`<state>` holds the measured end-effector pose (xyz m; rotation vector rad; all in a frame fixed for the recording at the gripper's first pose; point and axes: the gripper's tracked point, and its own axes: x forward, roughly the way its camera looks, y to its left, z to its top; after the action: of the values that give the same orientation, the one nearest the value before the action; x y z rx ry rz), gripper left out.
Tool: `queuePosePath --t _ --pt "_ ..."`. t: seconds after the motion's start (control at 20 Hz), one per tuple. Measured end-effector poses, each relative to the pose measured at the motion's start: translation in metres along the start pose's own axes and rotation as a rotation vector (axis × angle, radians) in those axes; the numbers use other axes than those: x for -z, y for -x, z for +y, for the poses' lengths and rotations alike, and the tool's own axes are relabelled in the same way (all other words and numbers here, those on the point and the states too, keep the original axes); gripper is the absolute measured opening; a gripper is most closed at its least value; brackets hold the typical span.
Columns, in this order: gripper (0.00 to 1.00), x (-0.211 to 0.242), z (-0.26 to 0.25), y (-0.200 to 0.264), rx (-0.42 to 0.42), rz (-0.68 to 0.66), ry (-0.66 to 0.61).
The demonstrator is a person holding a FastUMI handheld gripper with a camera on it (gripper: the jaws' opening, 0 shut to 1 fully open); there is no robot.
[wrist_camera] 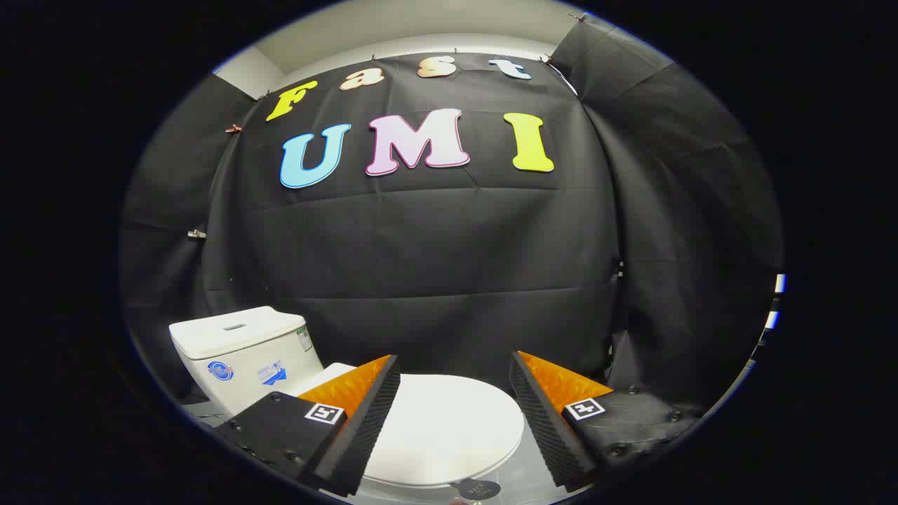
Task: Open the toilet lid.
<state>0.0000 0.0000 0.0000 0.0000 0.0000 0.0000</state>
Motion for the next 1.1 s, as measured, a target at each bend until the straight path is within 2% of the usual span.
queuePosePath --t 1.1 --pt "0.98 0.004 -0.009 -0.002 0.004 0.024 -0.012"
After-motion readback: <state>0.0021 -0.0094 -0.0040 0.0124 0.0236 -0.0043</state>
